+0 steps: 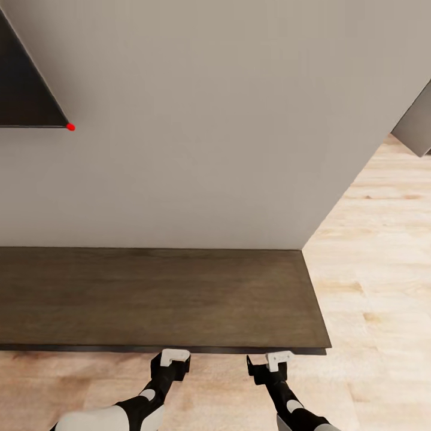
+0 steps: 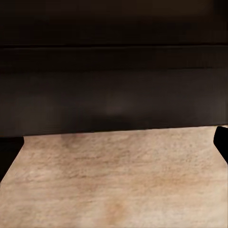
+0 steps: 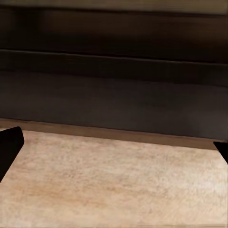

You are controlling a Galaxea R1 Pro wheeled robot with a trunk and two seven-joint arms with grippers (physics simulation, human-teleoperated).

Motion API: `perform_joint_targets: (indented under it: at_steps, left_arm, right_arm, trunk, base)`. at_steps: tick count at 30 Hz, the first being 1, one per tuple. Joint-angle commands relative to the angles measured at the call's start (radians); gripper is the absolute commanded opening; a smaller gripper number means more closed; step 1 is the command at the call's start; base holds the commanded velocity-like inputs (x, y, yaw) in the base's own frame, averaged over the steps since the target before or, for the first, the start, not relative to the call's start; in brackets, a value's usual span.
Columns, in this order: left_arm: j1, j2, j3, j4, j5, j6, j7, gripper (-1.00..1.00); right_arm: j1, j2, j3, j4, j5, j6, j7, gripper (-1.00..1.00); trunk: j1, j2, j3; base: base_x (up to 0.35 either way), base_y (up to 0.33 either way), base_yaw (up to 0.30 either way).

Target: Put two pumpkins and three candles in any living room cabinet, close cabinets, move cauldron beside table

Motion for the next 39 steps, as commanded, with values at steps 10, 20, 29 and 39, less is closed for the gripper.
perform_joint_targets:
  at_steps: [10,20,29,39]
  left_arm:
    - [0.0,-0.001,0.001,0.0,0.0,0.0,0.0,1.0]
    - [0.0,-0.002,0.005,-0.006,0.0,0.0,0.001,1.0]
    - [0.0,0.006,0.111,-0.027,0.0,0.005,0.002,1.0]
    - [0.084,0.04,0.11,-0.051,-0.001,0.031,0.003,1.0]
  right_arm:
    - [-0.001,0.0,0.014,-0.036,0.003,-0.003,0.002,1.0]
    - [-0.001,-0.001,0.014,-0.035,0.003,-0.003,0.002,1.0]
    - [0.0,-0.012,0.01,-0.023,-0.006,-0.002,0.003,1.0]
    - [0.023,-0.039,0.01,0.065,-0.01,0.006,0.001,1.0]
  trunk:
    - [0.0,0.0,0.0]
    - [0.0,0.0,0.0]
    - [-0.012,0.021,0.01]
    - [-0.05,0.091,0.041]
  base:
    - [-0.29,0.0,0.0]
    - [-0.261,0.0,0.0]
    - [-0.004,0.0,0.0]
    - [0.0,0.0,0.0]
